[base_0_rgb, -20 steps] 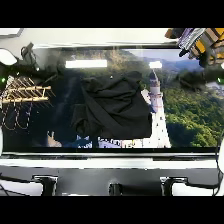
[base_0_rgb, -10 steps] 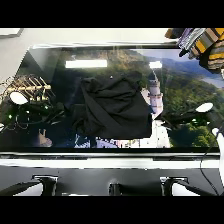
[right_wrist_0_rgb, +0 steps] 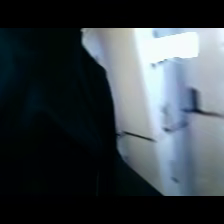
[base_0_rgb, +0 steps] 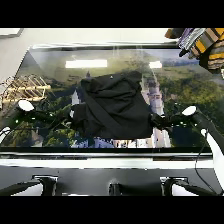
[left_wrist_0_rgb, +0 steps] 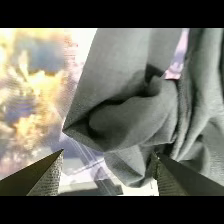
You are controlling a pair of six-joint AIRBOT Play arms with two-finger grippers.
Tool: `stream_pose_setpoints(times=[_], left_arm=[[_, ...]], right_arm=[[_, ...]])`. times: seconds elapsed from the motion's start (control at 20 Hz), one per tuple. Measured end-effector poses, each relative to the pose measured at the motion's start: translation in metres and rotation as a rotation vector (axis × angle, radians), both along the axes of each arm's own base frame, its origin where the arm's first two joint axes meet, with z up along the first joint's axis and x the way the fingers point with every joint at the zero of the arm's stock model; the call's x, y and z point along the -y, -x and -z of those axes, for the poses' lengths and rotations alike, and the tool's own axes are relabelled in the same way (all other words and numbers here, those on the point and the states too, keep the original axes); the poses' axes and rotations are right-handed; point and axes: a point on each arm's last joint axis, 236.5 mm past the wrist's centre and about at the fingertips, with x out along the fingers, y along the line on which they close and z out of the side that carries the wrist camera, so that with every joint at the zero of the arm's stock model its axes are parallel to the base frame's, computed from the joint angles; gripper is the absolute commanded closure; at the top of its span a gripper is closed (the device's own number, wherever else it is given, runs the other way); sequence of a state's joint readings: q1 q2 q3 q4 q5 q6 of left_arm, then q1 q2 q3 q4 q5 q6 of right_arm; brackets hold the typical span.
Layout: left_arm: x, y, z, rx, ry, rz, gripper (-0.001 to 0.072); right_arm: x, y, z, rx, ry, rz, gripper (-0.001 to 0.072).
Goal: Fold the clothes and pants, and hang the long-sleeved shirts on hangers.
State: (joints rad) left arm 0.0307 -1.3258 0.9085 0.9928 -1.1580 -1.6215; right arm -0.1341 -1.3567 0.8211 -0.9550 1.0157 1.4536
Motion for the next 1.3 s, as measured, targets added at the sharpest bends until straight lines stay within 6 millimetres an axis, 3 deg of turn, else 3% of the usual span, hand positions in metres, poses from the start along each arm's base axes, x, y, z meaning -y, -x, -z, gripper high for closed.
stream_pose_setpoints(times=[0.25, 0.3, 0.35, 0.4, 0.45, 0.55, 0.65, 0.75, 0.8, 0.9, 1.0, 1.15, 1.3], left_arm=[[0.037, 0.01, 0.024, -0.048, 0.03, 0.077, 0.0091], [0.047, 0.012, 0.029, -0.051, 0.033, 0.093, 0.0119], [0.055, 0.014, 0.034, -0.056, 0.034, 0.108, 0.0262], [0.064, 0.017, 0.038, -0.063, 0.035, 0.125, 0.0619], [0.07, 0.018, 0.041, -0.064, 0.035, 0.137, 0.0689], [0.08, 0.018, 0.039, -0.056, 0.039, 0.159, 0.069], [0.083, 0.005, 0.023, -0.011, 0.048, 0.167, 0.0691], [0.079, -0.025, -0.015, 0.095, 0.056, 0.161, 0.0692], [0.072, -0.045, -0.044, 0.175, 0.054, 0.153, 0.0692], [0.055, -0.079, -0.116, 0.353, 0.046, 0.123, 0.0692], [0.032, -0.101, -0.204, 0.558, 0.031, 0.073, 0.0691], [-0.006, -0.092, -0.336, 0.85, 0.002, -0.029, 0.0691], [-0.038, -0.042, -0.434, 1.088, -0.064, -0.123, 0.069]], right_arm=[[0.016, 0.015, -0.023, -0.003, 0.095, -0.005, 0.0682], [0.018, 0.015, -0.028, 0.003, 0.102, 0.002, 0.0682], [0.019, 0.017, -0.033, 0.01, 0.11, 0.006, 0.0682], [0.02, 0.018, -0.037, 0.014, 0.114, 0.008, 0.0682], [0.02, 0.019, -0.041, 0.018, 0.116, 0.012, 0.0682], [0.021, 0.019, -0.054, 0.043, 0.125, 0.01, 0.0682], [0.026, 0.007, -0.076, 0.102, 0.148, 0.016, 0.0682], [0.036, -0.016, -0.114, 0.204, 0.191, 0.019, 0.0682], [0.041, -0.03, -0.142, 0.27, 0.217, 0.024, 0.0682], [0.051, -0.054, -0.208, 0.416, 0.267, 0.032, 0.0682], [0.057, -0.066, -0.283, 0.571, 0.315, 0.038, 0.0682], [0.062, -0.051, -0.398, 0.806, 0.383, 0.061, 0.0682], [0.065, 0.001, -0.494, 1.036, 0.453, 0.108, 0.0682]])
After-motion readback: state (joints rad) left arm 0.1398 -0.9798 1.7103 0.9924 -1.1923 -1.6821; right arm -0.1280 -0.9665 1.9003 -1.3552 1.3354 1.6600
